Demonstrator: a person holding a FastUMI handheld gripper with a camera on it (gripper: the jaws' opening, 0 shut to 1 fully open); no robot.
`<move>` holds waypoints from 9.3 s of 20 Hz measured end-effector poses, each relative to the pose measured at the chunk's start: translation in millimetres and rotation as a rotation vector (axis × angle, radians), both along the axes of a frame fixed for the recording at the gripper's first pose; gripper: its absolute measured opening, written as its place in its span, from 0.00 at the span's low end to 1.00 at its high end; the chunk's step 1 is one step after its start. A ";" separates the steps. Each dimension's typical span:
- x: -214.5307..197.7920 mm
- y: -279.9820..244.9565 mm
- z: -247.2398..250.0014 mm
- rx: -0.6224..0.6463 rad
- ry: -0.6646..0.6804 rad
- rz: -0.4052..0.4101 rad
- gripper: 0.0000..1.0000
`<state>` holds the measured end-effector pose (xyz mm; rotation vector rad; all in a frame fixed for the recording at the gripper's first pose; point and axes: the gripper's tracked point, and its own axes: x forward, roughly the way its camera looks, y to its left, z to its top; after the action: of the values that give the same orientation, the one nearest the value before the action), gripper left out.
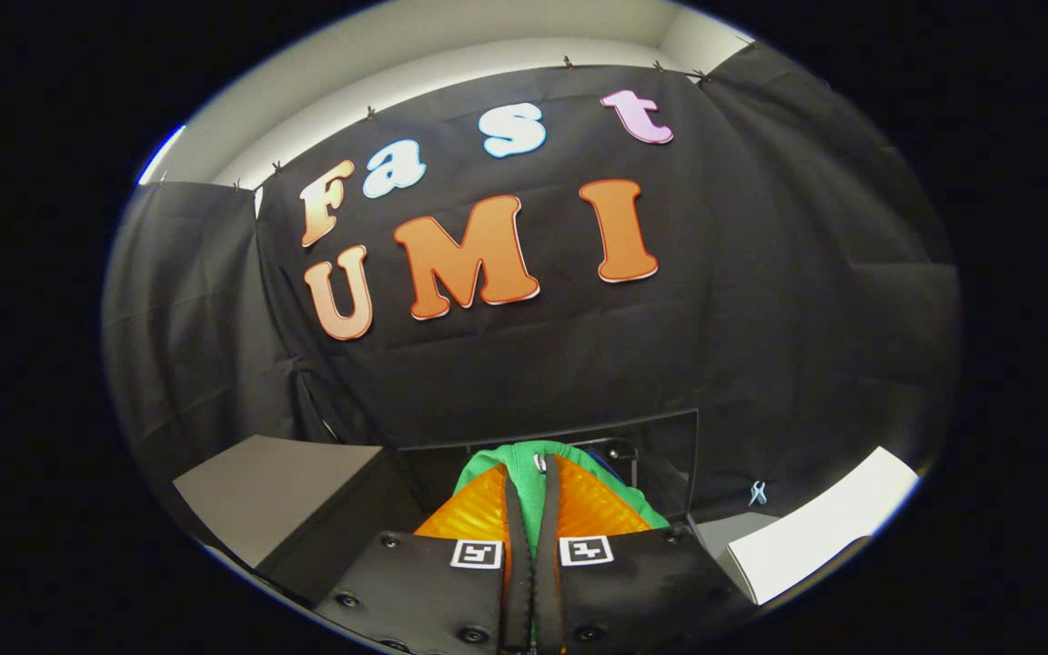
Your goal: Put the clothes into the washing machine and then close the washing machine lid.
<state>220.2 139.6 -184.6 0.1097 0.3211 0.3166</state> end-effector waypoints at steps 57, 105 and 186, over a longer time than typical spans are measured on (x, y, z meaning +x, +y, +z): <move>-28.4 -8.5 -235.7 -0.150 0.489 -0.081 0.99; 124.5 46.0 -82.0 -0.258 0.161 -0.103 0.95; -16.7 27.5 -54.3 -0.226 0.199 -0.017 1.00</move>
<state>203.5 167.1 -238.9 -0.0794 0.5508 0.2511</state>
